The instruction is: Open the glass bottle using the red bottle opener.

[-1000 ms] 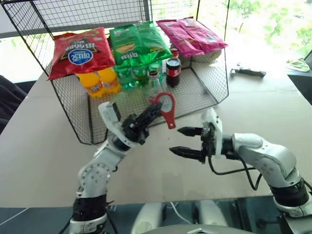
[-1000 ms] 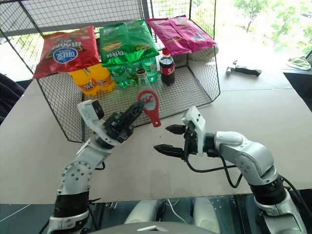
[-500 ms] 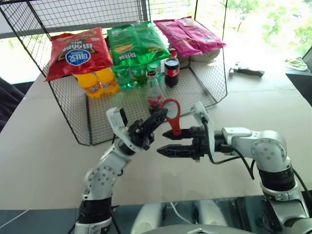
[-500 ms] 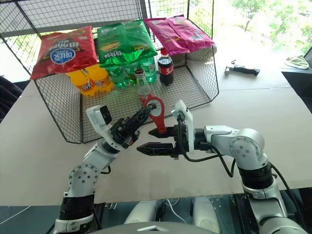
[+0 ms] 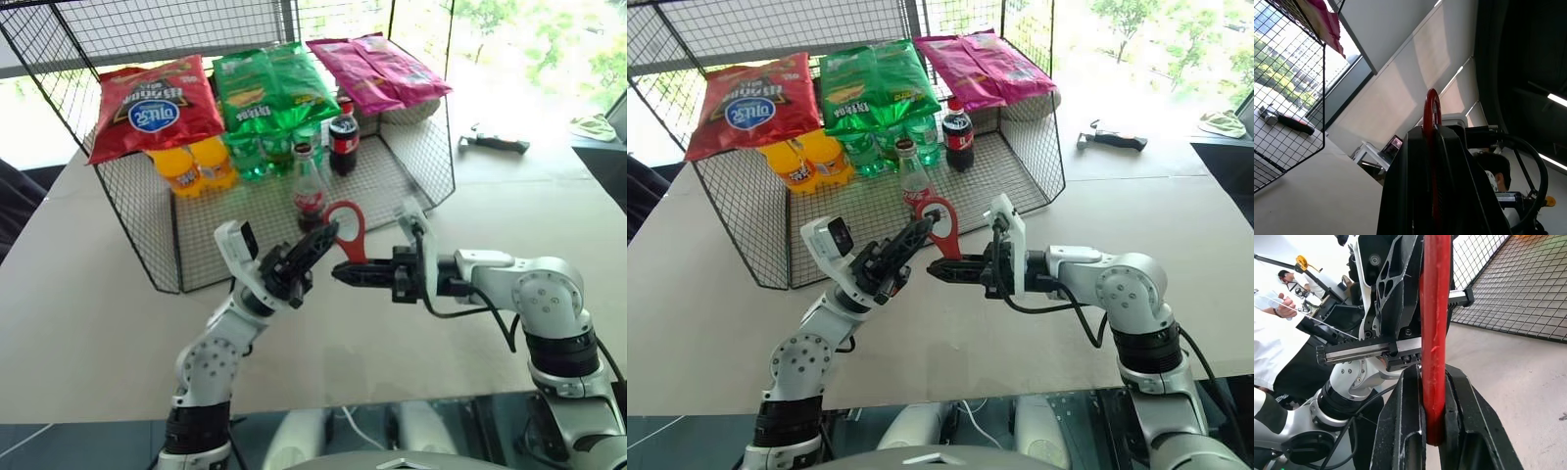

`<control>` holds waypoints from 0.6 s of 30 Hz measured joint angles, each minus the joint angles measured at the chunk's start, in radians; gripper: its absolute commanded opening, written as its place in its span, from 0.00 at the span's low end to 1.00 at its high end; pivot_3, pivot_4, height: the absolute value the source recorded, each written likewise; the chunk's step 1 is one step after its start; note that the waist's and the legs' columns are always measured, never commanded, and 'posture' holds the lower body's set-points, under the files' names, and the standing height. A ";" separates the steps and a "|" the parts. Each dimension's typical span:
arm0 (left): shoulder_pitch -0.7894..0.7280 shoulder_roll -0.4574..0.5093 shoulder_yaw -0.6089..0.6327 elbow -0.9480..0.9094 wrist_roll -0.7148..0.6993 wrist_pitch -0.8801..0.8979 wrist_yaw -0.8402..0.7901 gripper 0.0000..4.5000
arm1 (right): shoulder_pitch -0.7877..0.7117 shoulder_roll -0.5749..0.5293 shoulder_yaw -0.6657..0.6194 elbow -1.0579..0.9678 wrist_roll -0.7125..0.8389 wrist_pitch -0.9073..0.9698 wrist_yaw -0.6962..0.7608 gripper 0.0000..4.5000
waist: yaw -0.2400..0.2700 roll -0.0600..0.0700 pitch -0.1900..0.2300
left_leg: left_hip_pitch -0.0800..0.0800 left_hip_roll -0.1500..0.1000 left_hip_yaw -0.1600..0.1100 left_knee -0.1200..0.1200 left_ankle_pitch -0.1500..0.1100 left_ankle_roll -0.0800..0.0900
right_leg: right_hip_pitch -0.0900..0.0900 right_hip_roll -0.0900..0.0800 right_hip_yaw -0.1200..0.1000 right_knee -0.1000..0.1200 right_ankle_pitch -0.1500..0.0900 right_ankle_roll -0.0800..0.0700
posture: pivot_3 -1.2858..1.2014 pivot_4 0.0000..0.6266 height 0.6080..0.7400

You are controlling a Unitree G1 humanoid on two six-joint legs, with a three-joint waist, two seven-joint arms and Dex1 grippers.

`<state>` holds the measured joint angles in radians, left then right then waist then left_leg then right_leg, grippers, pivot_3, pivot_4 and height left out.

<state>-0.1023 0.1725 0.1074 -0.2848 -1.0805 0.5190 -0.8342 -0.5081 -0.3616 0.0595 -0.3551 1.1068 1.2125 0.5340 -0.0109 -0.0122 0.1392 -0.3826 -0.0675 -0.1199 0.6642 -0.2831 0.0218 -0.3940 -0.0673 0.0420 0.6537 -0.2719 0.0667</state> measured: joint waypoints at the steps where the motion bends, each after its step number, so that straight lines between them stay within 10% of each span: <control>1: 0.000 0.000 0.001 0.000 0.000 -0.003 0.000 0.00 | 0.000 0.005 0.000 0.002 0.000 -0.002 -0.002 0.01 | 0.000 0.000 0.000 | 0.000 0.000 0.000 0.000 0.000 0.000 | 0.000 0.000 0.000 0.000 0.000 0.000 | 0.52 0.24 1.00; 8: 0.000 0.002 0.004 0.000 -0.003 -0.002 0.003 0.00 | 0.000 0.013 0.001 0.007 -0.008 -0.007 -0.006 0.01 | 0.000 0.000 0.000 | 0.000 0.000 0.000 0.000 0.000 0.000 | 0.000 0.000 0.000 0.000 0.000 0.000 | 0.52 0.24 1.00; 18: 0.030 0.032 0.009 0.000 0.005 0.017 0.015 0.86 | 0.046 -0.018 0.003 -0.002 -0.045 -0.051 0.002 0.00 | 0.002 0.000 0.000 | -0.001 0.000 0.000 -0.001 0.000 0.000 | 0.000 -0.001 0.000 -0.002 0.000 0.000 | 0.52 0.24 1.00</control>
<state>-0.0727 0.2048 0.1166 -0.2852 -1.0753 0.5363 -0.8192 -0.4620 -0.3798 0.0621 -0.3569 1.0614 1.1611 0.5362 -0.0089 -0.0121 0.1394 -0.3832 -0.0676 -0.1203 0.6631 -0.2832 0.0219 -0.3942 -0.0680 0.0416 0.6520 -0.2719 0.0668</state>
